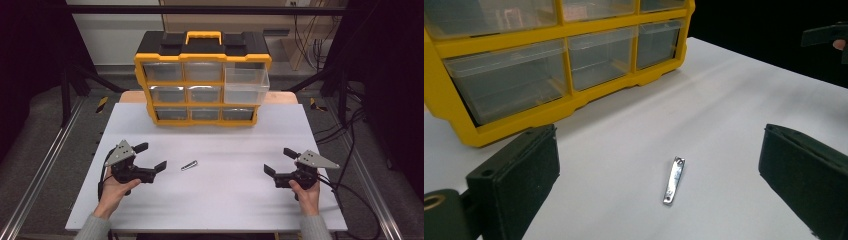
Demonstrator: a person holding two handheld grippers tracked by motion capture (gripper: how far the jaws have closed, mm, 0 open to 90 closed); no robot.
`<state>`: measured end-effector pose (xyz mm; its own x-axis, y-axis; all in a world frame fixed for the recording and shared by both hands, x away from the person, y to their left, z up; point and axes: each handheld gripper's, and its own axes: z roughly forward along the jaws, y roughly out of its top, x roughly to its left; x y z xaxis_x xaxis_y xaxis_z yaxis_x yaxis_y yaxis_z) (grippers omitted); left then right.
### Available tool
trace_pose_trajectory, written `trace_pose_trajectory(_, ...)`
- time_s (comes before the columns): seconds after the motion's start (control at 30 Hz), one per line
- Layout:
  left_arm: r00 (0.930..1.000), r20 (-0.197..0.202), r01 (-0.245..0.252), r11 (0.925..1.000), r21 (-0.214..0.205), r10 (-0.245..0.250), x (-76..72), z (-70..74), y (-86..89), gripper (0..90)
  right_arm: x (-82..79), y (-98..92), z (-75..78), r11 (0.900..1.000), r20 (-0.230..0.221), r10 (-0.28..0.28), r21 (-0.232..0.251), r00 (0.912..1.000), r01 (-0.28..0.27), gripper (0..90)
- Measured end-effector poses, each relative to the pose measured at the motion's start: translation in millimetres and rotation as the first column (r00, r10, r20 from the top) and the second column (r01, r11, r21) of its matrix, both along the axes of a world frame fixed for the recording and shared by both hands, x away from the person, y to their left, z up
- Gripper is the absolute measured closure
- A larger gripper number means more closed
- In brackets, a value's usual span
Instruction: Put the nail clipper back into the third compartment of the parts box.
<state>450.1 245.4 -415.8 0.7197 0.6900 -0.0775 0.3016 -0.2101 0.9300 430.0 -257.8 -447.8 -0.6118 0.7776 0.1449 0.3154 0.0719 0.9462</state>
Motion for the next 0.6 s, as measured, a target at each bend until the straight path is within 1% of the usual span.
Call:
trace_pose_trajectory(0.1, 1.0, -0.002, 0.001, 1.0, 0.001, -0.001, 2.9, 1.4, -3.9, 2.9, 0.4, 0.5, -0.7, 1.0, -0.002, -0.001, -0.006, 1.0, 0.001, 0.4)
trace_pose_trajectory(0.17, 1.0, -0.003, 0.004, 0.9999, 0.009, -0.004, 4.7, 2.1, -6.5, 2.8, 0.2, 0.6, -0.7, 1.0, -0.003, 0.0, -0.005, 1.0, 0.0, 0.4)
trace_pose_trajectory(0.2, 1.0, -0.006, 0.007, 0.9999, 0.008, -0.007, 5.7, 2.4, -8.5, 2.8, 0.3, 0.5, -0.7, 1.0, -0.002, -0.001, -0.005, 1.0, 0.001, 0.4)
trace_pose_trajectory(0.3, 0.9999, -0.004, 0.016, 0.9996, 0.021, -0.016, 7.5, 3.0, -12.8, 2.7, 0.1, 0.2, -0.5, 1.0, -0.001, -0.003, -0.004, 1.0, 0.003, 0.4)
trace_pose_trajectory(0.6, 0.9992, -0.011, 0.038, 0.9987, 0.034, -0.038, 14.3, 5.7, -27.5, 2.8, 0.1, 0.5, -0.7, 1.0, 0.0, -0.002, -0.003, 1.0, 0.002, 0.4)
